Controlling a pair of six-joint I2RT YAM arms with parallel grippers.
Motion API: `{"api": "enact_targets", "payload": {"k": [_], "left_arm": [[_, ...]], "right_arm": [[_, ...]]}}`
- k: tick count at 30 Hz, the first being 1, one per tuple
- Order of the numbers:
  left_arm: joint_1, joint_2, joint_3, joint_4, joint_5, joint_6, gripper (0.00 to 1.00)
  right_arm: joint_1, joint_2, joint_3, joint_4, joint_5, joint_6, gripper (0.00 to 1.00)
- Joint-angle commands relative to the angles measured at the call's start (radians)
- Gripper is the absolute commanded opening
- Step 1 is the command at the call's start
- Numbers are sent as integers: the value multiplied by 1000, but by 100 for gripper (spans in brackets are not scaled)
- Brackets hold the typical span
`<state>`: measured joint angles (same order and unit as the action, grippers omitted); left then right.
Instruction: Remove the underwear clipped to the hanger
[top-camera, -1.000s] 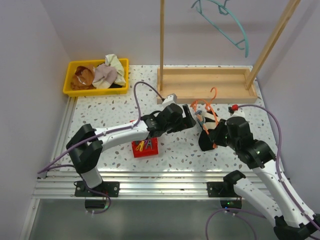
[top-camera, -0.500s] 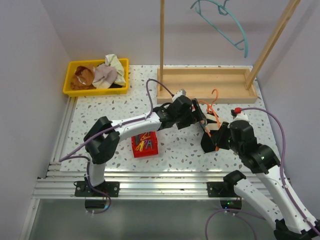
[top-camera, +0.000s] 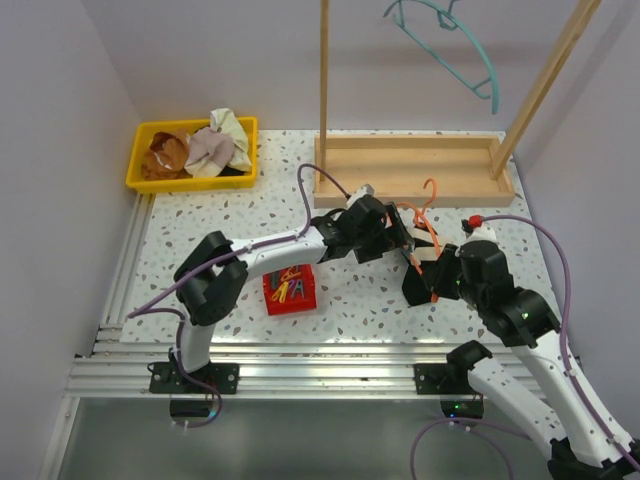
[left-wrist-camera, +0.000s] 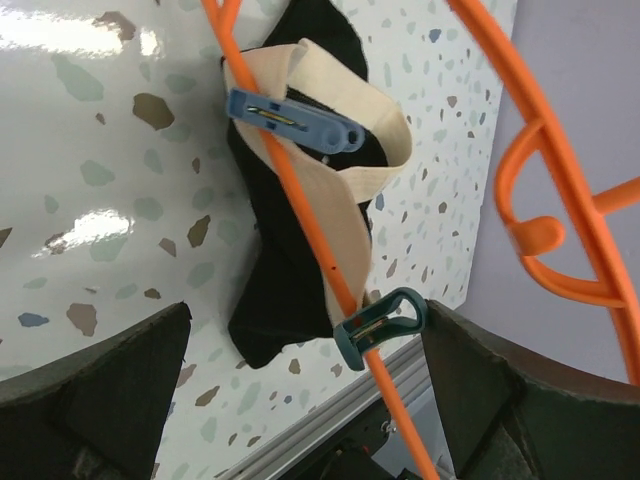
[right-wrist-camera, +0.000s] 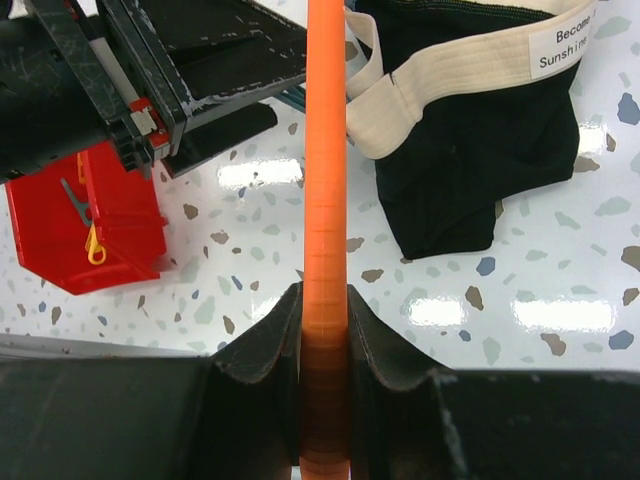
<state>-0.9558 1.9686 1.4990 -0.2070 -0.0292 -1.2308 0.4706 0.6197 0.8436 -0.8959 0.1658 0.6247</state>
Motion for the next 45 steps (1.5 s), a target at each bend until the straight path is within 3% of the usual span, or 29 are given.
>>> {"api": "enact_targets", "payload": {"k": [1,11,16,21,29,38,45], "left_arm": [[3,-53,-77,30,2,-30,100],[3,-145,-201,130,11,-85,95],[11,-143,-221,317,89,-174,100],[38,-145,-347,584,152,-281,100],[88,-160,-508,725,268,-369,100],[89,-76,-496,972,278,-533,100],[88,-60,-479,969,317,-547,98]], "right_arm": [[0,0,40,25,26,-11,0],[-1,8,32,40,28,-11,0],[-1,5,23,64,9,1,0],[-1,-9,25,95,-9,61,0],[-1,-31,14,129,-29,133,0],[-1,-98,-44,169,-58,230,0],[-3,-144,-74,190,-46,286,0]]}}
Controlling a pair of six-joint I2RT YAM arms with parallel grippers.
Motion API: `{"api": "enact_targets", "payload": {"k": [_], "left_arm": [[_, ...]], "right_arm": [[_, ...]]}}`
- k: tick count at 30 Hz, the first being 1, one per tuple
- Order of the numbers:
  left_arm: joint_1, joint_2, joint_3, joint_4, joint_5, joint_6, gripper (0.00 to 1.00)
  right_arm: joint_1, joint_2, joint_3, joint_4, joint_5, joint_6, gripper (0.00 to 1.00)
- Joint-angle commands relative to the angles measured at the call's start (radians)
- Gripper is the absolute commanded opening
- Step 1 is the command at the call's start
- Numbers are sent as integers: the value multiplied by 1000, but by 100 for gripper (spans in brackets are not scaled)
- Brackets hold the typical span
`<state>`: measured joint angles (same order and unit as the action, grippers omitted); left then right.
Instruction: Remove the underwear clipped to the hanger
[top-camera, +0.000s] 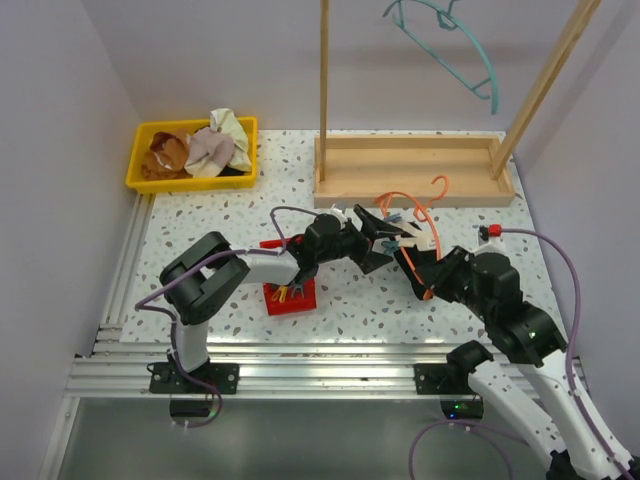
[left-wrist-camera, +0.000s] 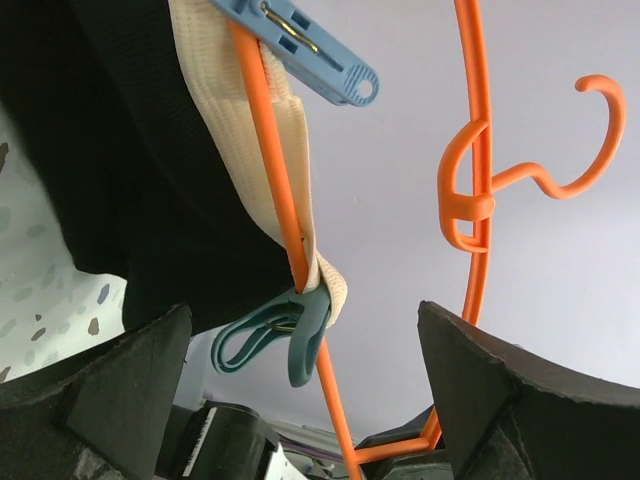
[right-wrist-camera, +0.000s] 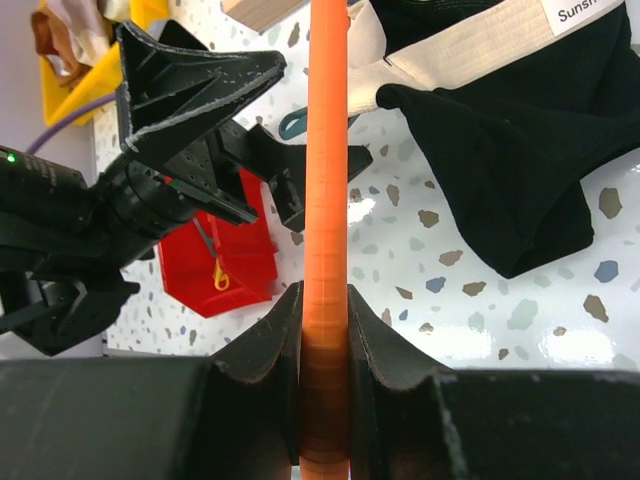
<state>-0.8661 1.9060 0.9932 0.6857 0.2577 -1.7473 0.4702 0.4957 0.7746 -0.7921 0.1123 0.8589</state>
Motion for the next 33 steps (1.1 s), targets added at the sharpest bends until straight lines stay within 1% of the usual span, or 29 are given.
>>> {"api": "enact_targets", "payload": {"k": [1,4,5,7,8,10,13,14,16,17,19,20,22,23,24,29,32,33], "left_arm": [[-1,-1,24,71,34,-29,98],[-1,-4,-1,99,31,-46,92],[2,-2,-4,112,31,-50,87],[4,2,-10,144,31,-58,80],[7,2,-10,152,31,-60,73],[10,2,-11,161,29,-60,67],[18,4,-13,176,35,-60,48],[19,4,-18,178,38,-60,38],[22,5,-24,195,43,-64,33],[25,7,-27,199,44,-63,27],[26,5,-34,212,48,-66,23],[29,4,-39,216,48,-64,17],[30,1,-47,219,52,-60,9],[33,-2,-48,221,52,-57,2],[33,-8,-54,222,52,-57,0],[41,-35,-62,238,61,-29,0],[52,-79,-57,186,75,35,0],[58,-117,-59,157,83,63,0]], "right_arm": [[-2,-25,-8,97,6,57,0],[-1,-25,-9,100,3,63,0],[-1,-20,-8,99,0,60,0],[-1,-17,-6,87,-3,60,0],[-1,-19,-5,82,-2,57,0],[-2,-26,-5,74,0,55,0],[-1,-37,-5,64,7,55,0],[-2,-42,-5,62,9,55,0],[-1,-45,-3,60,7,58,0],[-1,-45,-1,60,10,57,0],[-2,-45,0,59,10,54,0],[-1,-43,2,59,10,52,0],[-2,-40,5,53,15,48,0],[-1,-40,6,54,18,48,0],[-1,-40,6,51,18,48,0],[-1,-32,14,21,50,43,0],[-1,-22,29,-25,88,49,0],[-2,-19,31,-35,111,49,0]]}}
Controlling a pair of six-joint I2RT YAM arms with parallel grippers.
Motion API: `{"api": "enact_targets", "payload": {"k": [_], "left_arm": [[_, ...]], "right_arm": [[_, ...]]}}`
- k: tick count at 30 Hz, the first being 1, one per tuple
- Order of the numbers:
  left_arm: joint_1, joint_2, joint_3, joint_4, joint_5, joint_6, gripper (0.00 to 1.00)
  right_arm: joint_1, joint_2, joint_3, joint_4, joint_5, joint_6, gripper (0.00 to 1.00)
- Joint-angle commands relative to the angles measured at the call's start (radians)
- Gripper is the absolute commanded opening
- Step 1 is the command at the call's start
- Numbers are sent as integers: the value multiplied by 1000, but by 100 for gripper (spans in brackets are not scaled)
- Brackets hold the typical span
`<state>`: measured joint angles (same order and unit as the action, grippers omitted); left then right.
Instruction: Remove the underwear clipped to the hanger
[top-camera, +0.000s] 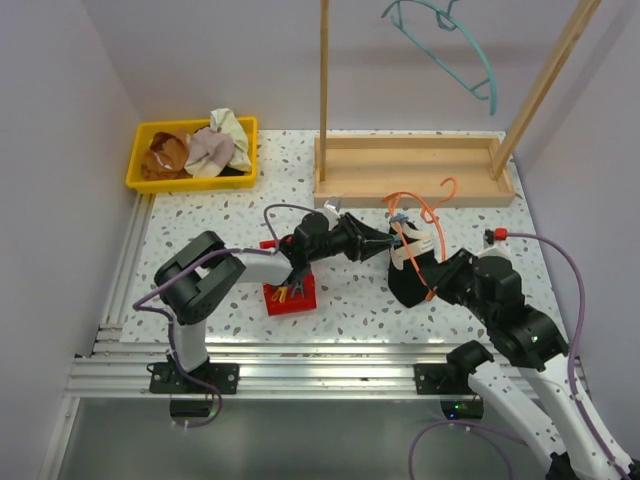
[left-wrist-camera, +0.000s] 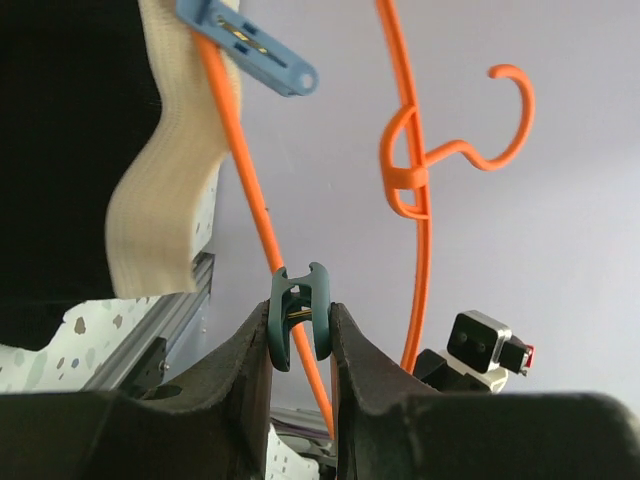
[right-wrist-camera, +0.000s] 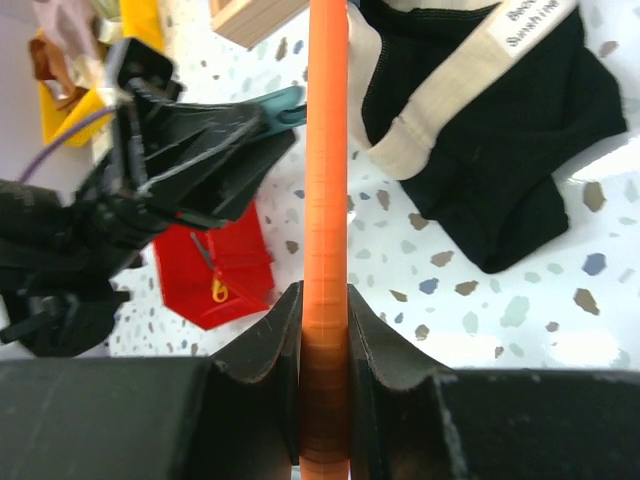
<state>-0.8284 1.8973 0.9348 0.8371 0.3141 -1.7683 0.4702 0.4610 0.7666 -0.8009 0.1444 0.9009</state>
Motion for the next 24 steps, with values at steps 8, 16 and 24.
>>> {"api": "enact_targets", "payload": {"k": [8,16,24], "left_arm": [[156,-446,-93,-579,30,564,0],[201,-725,-136,-1142,-144,889,0],[201,-735,-156,-1279,-246,980,0]], "right_arm": [[-1,-5,51,-49,112,-10,0],[-1,8,43,-32,92,-34,0],[-1,47,76,-6,61,-92,0]]}}
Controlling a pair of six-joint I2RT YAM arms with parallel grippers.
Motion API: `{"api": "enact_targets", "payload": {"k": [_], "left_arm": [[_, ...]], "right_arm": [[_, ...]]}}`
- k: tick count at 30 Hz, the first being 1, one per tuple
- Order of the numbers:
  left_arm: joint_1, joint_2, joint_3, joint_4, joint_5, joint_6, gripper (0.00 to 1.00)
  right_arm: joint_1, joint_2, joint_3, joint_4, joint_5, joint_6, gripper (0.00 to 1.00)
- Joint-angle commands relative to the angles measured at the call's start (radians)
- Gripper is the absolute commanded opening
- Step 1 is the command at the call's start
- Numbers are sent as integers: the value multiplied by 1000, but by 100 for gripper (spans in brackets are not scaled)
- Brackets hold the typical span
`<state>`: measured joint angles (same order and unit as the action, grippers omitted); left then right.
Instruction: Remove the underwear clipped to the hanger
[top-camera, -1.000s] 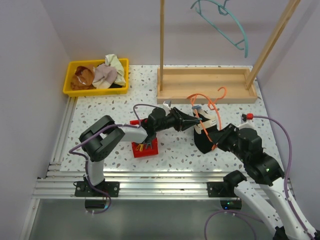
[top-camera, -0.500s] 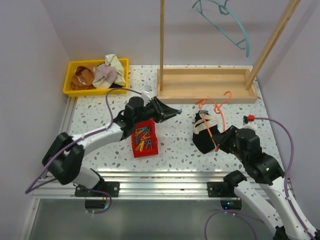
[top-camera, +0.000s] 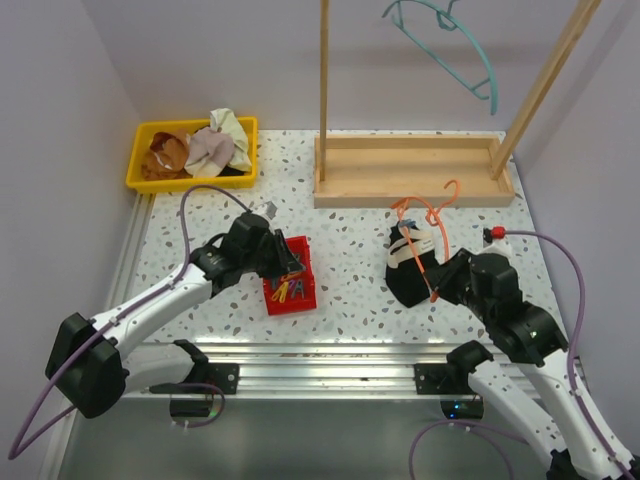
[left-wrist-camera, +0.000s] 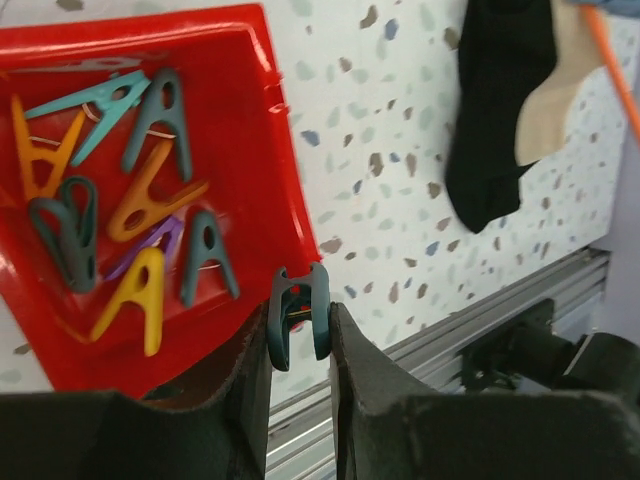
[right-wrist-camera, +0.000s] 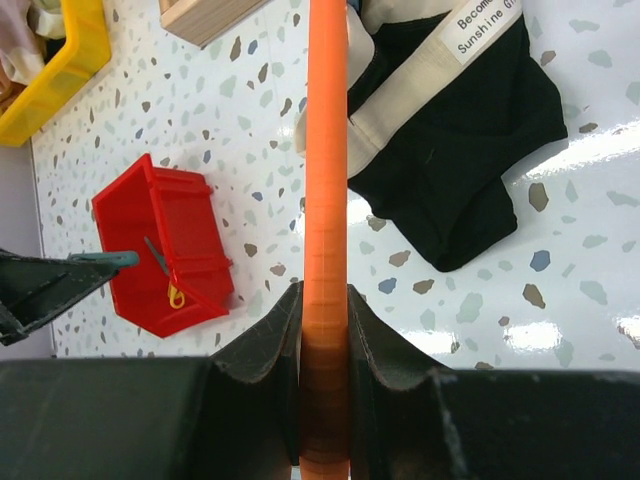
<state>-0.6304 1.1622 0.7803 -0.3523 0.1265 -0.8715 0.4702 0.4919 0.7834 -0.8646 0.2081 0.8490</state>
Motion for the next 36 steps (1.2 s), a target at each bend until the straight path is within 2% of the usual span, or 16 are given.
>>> {"api": "enact_targets", "payload": {"k": [1,5,6,8,9,11,12,14,19,23,28,32,36], "left_arm": [[3,1,-1,-88,-62,88,0],[3,43,19,-103,-88,95,0],[3,51,30,-112,-99,98,5],[3,65,40,-123,-108,97,25],[3,65,46,-114,-107,94,46],[1,54,57,-109,-103,92,71],[1,47,72,-103,-103,92,86],[3,30,92,-99,-103,85,100],[1,27,207,-99,-81,52,100],[1,76,276,-48,-5,20,100],[-5,165,292,160,131,-44,100],[-49,322,411,225,110,-44,100],[-146,487,588,188,30,-2,100]], "right_arm": [[-1,23,69,58,-3,-47,0],[-1,36,89,68,-16,-70,0],[-1,39,94,70,-24,-79,0],[-2,45,103,75,-32,-88,0],[-1,45,106,75,-36,-100,0],[-2,48,117,76,-44,-114,0],[-2,50,122,76,-47,-129,0],[-1,57,134,73,-55,-146,0],[-1,112,201,20,-72,-292,0],[-2,198,275,-68,-59,-421,0],[-1,269,335,-134,-116,-530,0],[-1,277,335,-145,-151,-533,0],[-1,267,321,-136,-165,-504,0]]}}
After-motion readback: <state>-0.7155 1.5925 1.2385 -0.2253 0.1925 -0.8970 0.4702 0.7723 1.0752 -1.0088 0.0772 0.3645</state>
